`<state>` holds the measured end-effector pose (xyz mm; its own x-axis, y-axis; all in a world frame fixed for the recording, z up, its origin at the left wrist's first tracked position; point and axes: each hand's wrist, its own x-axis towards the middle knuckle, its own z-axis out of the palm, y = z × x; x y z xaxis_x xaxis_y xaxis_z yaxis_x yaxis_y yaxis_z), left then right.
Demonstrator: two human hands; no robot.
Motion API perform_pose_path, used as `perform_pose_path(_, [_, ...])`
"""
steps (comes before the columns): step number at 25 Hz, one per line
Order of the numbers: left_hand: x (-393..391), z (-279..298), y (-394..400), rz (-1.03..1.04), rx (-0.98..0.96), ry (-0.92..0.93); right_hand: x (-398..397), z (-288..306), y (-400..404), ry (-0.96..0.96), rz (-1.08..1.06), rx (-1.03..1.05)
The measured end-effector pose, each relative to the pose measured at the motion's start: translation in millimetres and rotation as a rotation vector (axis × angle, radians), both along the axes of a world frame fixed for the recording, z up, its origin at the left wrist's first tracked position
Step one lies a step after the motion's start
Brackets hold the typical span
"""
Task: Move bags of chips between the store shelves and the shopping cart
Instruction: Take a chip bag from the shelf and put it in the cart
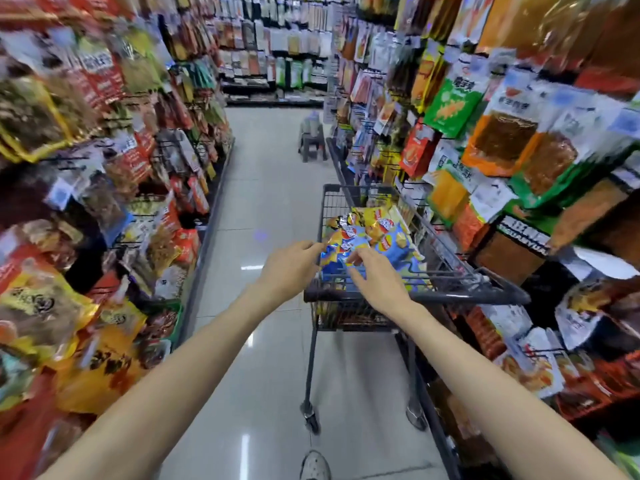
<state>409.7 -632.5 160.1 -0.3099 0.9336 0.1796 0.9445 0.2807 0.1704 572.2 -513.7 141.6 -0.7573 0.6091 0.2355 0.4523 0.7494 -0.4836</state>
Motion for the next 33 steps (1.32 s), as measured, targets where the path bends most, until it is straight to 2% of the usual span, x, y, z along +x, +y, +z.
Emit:
perform_pose_path(4, [-84.7,-5.2,9.6,0.079,-0.056,-0.001,-98.5,-11.3,30.0,-0.133,0.147,-0.005])
perform_pose_path(8, [-169.2,1.0,20.2,0.203,-0.071,0.018,-197.0,-11.8,65.9,-0.183,0.262,-0.085])
perform_pose_path(14, [-277.9,-39.3,31.6,0.290,-0.154,-0.077,-309.4,-51.0,89.8,-0.329,0.397,-0.165])
perform_pose_path(22, [-446.0,-72.2,128.5,0.108,-0.296,-0.105,-457.5,-84.3,169.2,-0.434,0.203,-0.296])
perform_pose_path(24, [-482.7,-74.7,158.1,0.034,-0.347,-0.057,-482.0,-92.3,188.3,-0.433,0.129,-0.298])
perform_pose_path(29, [-516.1,-90.5,254.8,-0.184,-0.404,-0.044,-481.2,-105.7,240.5,-0.466,-0.069,-0.315])
perform_pose_path(33, [-497.4,-102.7,358.4,-0.398,-0.429,-0.044,-444.3,-124.9,307.9,-0.463,-0.266,-0.348])
